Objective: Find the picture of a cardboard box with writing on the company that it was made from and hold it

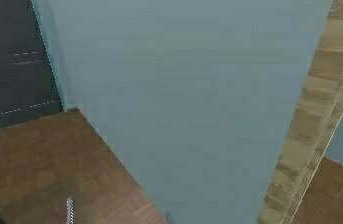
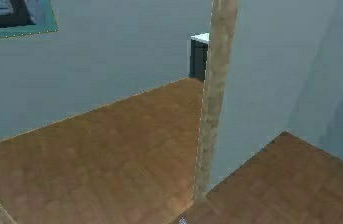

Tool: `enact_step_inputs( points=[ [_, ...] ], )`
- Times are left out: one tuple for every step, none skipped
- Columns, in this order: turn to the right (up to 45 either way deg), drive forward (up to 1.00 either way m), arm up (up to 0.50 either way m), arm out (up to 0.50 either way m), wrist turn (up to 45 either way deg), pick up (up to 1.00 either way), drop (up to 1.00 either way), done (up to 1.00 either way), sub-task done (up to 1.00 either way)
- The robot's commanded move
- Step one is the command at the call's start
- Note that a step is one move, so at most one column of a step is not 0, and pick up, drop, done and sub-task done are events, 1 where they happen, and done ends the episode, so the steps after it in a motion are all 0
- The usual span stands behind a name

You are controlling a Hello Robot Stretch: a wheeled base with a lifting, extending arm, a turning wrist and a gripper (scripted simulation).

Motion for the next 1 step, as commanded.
enact_step_inputs(
  points=[
    [45.0, 0.0, 0.0, 0.0, 0.0, 0.0, 0.0, 0.0, 0.0]
  ],
)
